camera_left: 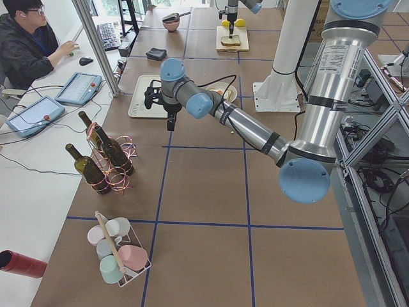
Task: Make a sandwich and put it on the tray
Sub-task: 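Grasp the bread slice edge with the right gripper, then lift the bread slice and carry it over the egg toast plate, then lower the bread onto the egg toast and open the right gripper, then withdraw the right gripper while the left gripper reaches toward the plate rim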
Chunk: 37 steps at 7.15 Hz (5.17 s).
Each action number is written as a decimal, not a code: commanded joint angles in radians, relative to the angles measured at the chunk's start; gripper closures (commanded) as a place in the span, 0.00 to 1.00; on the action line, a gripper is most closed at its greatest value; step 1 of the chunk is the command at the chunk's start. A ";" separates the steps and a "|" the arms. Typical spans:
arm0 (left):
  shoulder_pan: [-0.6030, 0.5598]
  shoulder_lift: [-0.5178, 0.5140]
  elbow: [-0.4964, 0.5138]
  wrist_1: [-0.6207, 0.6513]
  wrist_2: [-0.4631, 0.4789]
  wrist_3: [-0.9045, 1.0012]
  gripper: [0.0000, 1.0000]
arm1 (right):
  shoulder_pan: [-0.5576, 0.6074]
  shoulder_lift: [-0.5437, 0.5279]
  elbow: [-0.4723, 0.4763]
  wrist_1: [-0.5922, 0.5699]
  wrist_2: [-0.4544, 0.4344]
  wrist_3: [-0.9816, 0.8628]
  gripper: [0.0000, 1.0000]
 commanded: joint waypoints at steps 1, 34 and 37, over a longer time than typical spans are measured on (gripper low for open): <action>0.000 0.000 0.004 0.000 0.000 0.000 0.00 | 0.007 -0.006 0.065 0.003 0.012 0.000 1.00; 0.696 -0.242 0.080 -0.086 0.453 -0.625 0.33 | 0.408 0.731 0.102 -1.264 0.198 -0.659 0.00; 0.756 -0.283 0.140 -0.089 0.451 -0.652 0.36 | 0.459 0.688 0.101 -1.264 0.233 -0.739 0.00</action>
